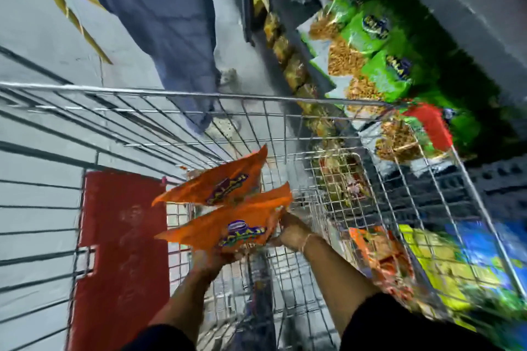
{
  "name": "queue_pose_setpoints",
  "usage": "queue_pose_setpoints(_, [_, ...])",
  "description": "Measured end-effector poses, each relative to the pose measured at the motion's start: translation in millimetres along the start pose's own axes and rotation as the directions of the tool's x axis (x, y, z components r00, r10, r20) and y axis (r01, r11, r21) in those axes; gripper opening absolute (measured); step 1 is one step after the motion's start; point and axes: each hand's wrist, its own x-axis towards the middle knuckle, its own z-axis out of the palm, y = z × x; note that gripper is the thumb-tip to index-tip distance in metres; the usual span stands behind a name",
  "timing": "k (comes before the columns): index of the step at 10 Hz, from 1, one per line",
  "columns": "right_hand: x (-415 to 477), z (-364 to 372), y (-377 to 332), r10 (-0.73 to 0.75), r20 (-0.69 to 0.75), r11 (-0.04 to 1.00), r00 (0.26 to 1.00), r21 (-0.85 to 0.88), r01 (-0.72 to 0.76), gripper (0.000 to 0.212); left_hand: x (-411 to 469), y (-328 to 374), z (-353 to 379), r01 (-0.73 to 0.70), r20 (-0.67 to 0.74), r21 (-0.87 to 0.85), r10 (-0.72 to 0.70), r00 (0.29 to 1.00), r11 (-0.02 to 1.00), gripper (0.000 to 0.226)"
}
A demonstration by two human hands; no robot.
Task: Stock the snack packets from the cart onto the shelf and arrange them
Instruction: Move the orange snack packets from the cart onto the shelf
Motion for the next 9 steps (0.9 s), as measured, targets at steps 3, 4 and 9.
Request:
queue_pose_setpoints(3, [-69.2, -52.4, 5.0, -0.21, -0.017, 0.923, 0.978, 0.325, 0.204, 0.081, -16.9, 75.6, -1.0, -0.071, 0.116, -0.139, 0.087, 0.989, 0.988, 0.05])
queue_pose_setpoints(4, [-131.0, -66.2, 8.6, -0.251, -0.254, 0.798, 0.934, 0.492, 0.348, 0.083, -50.9, 120.4, 17.7, -0.24, 0.066, -0.24, 0.262, 0.963, 0.941, 0.033])
queue_pose_setpoints(9, [-426.4, -148.9, 144.0, 0.282, -0.96, 0.205, -0.001, 0.059, 0.977, 0.037, -275.3, 283.2, 303.1, -0.545, 0.224, -0.581, 0.762, 0.607, 0.605, 0.045])
